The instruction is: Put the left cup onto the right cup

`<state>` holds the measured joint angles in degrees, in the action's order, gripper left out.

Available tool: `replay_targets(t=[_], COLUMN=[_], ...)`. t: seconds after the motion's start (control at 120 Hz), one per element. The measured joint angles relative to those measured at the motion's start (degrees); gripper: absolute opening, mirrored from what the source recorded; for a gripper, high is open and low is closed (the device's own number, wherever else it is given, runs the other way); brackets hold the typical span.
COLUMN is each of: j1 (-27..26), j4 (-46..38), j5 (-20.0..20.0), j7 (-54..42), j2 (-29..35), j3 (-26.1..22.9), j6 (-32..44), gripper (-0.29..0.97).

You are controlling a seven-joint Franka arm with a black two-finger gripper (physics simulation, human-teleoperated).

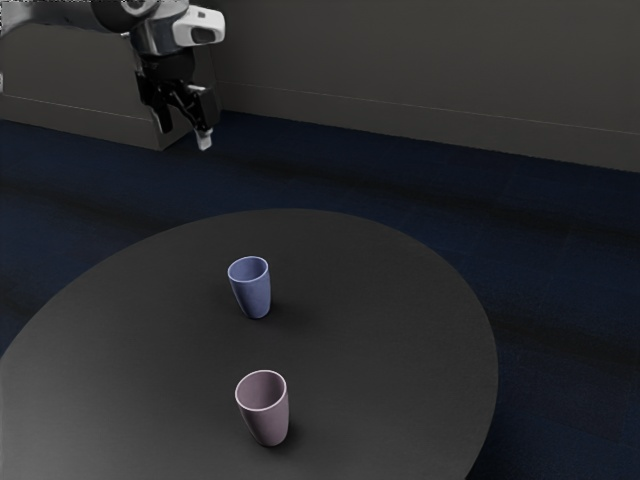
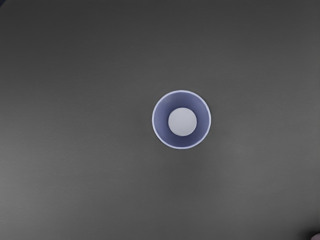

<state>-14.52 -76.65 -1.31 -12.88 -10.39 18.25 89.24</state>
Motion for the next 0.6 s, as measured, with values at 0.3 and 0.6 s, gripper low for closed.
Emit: replay_targets(t=[0.3, 0.6], j1=[-0.68, 0.12], j4=[0.02, 0.8], j5=[1.18, 1.29], j7=[-0.43, -0.64], j2=[-0.06, -2.55], j3=[-0.06, -0.06], j6=[0.21, 0.33], gripper=[0.66, 0.66])
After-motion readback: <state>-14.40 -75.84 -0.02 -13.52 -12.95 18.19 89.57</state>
